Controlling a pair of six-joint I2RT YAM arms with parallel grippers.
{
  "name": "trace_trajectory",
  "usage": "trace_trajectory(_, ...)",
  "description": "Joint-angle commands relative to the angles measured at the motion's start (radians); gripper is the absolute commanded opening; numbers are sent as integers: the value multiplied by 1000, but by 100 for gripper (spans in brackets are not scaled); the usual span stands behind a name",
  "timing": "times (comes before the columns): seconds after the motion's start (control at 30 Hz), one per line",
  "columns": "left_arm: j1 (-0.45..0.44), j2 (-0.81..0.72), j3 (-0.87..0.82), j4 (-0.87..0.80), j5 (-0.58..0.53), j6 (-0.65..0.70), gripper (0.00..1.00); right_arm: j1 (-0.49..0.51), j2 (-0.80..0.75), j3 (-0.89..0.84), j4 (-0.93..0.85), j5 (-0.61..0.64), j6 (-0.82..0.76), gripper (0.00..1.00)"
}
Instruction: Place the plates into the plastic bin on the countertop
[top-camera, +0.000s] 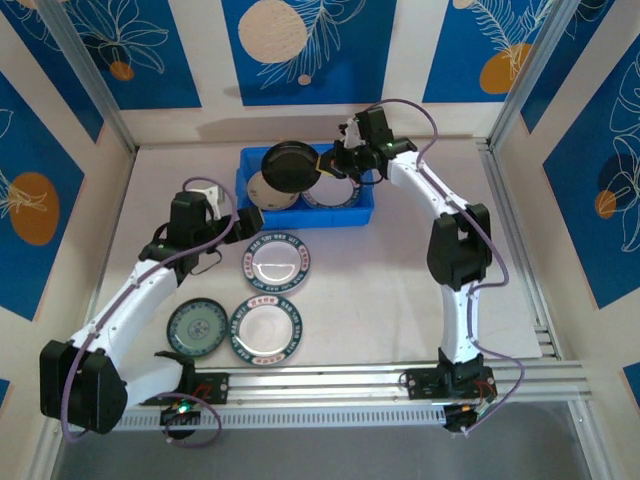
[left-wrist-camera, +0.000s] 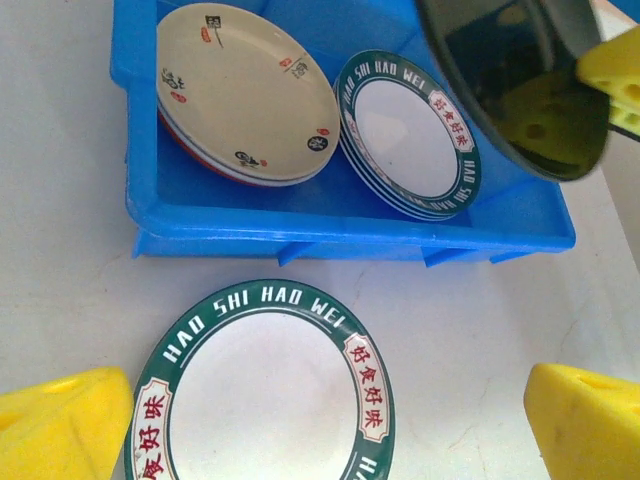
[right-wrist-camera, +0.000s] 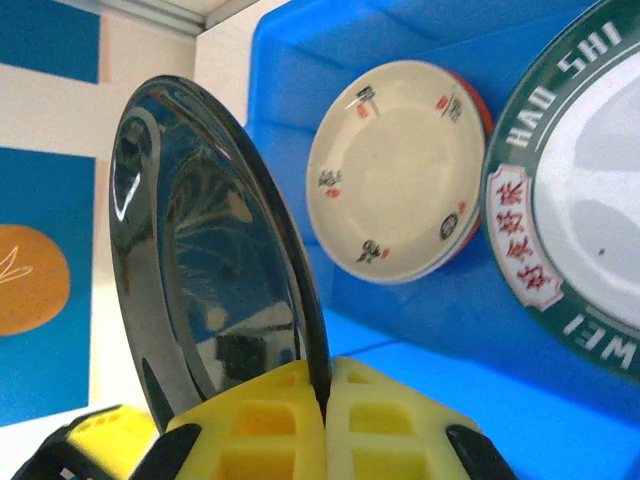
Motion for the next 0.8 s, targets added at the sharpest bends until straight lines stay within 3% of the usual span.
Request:
trace_trajectory(0.0, 7, -17, -9, 57, 1, -28, 100, 7, 77, 112, -60, 14, -10, 0)
trace_trajectory(0.23, 29, -17, -47, 133, 75, -72, 100, 45, 244, 271, -98, 27, -13, 0)
trace_trajectory(0.77, 79, -9, -51, 91, 106, -53, 99, 68, 464, 488, -148, 41, 40, 0)
